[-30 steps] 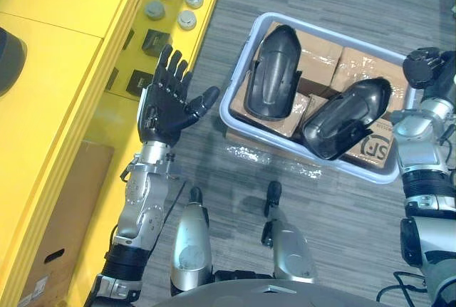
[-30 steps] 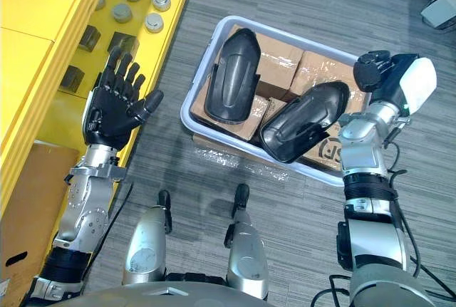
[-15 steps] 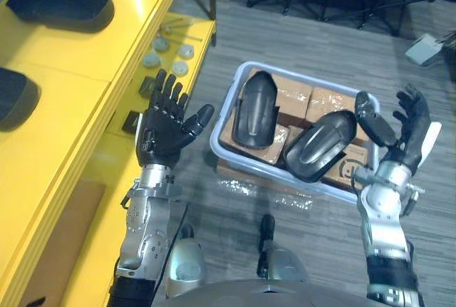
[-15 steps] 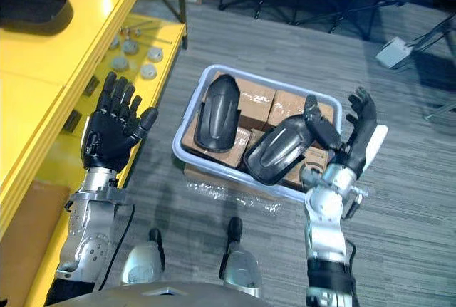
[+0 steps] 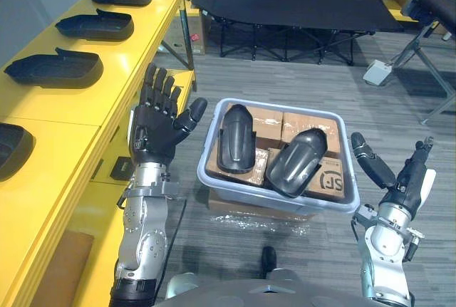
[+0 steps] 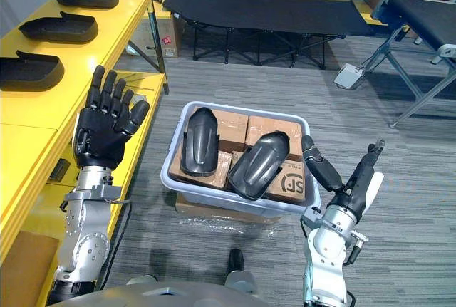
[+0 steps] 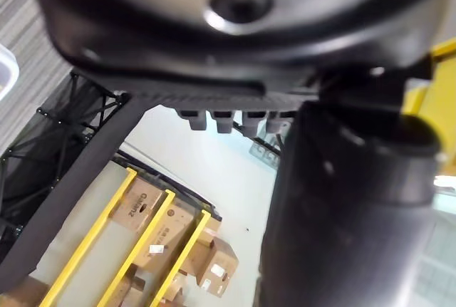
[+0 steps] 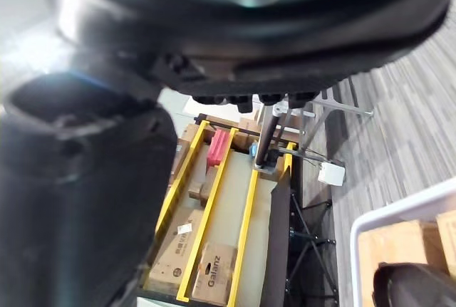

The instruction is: Walk over and take three plastic housings, then place them on the shelf

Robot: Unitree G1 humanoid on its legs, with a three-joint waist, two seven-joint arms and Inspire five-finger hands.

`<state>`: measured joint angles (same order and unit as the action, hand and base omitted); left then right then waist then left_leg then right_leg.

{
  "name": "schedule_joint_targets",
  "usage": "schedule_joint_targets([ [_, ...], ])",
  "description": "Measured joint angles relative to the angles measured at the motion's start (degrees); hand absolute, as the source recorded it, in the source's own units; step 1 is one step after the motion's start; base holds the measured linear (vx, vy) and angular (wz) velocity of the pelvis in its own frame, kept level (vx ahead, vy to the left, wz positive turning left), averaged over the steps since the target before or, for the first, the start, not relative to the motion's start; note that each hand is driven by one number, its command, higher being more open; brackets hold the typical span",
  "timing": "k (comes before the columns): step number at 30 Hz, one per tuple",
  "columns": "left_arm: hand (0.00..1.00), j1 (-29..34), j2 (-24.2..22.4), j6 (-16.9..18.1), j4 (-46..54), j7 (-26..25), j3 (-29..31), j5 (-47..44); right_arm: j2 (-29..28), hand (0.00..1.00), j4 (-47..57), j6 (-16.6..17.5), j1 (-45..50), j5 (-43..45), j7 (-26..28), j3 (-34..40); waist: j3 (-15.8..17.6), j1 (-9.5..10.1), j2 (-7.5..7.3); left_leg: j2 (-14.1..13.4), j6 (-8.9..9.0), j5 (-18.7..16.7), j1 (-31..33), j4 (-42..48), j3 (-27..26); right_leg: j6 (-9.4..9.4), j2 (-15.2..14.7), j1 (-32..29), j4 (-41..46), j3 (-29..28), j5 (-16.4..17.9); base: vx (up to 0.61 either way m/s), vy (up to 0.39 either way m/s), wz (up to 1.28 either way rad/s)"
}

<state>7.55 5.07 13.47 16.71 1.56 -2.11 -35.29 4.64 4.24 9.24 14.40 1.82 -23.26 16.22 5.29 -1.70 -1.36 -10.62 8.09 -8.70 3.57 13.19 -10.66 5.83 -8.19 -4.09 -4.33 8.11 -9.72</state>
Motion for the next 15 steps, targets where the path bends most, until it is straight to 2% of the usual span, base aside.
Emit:
schedule_joint_targets([
  [4, 1.0, 2.77, 0.02, 0.26, 0.34, -2.97, 0.22, 0.01, 0.07, 1.0, -5.9, 0.48, -0.16, 7.13, 5.47, -1.44, 3.38, 0.03, -0.04, 0.09, -0.2, -0.26, 2.11, 2.14, 0.65, 0.29, -0.45, -1.13, 0.4, 0.47, -0.26, -0.04, 0.018, 0.07],
  [8, 1.0, 5.63, 0.06, 0.27, 1.88, -5.45, 0.54, -0.02, 0.2, 1.0, -12.68, -0.32, -2.89, 7.67, 6.35, -2.78, 7.69, 0.56, 0.34, 0.02, -0.66, -1.51, 5.74, 6.02, 1.72, 0.56, -0.66, -2.89, 1.31, 1.1, -0.48, -0.07, 0.028, 0.08],
  [11, 1.0, 6.46, 0.04, 0.26, 1.87, -7.1, 0.52, -0.17, 0.95, 1.0, -13.48, -3.56, -5.33, 7.08, 5.73, -3.87, 9.9, 1.56, 0.74, -0.2, -0.83, -2.52, 6.31, 7.83, 1.63, 0.69, -0.62, -2.84, 1.25, 1.0, -0.67, -0.05, 0.028, -0.04],
  [15, 1.0, 6.43, 0.16, 0.25, 1.95, -7.12, -0.35, -0.16, 5.33, 1.0, -13.5, -7.31, -8.87, 2.09, 4.04, -5.09, 10.45, 1.52, 1.02, -0.98, -0.94, -4.2, 7.81, 10.54, 1.63, 0.72, -0.19, -3.09, 1.22, 0.92, -0.69, 0.0, 0.012, -0.03],
])
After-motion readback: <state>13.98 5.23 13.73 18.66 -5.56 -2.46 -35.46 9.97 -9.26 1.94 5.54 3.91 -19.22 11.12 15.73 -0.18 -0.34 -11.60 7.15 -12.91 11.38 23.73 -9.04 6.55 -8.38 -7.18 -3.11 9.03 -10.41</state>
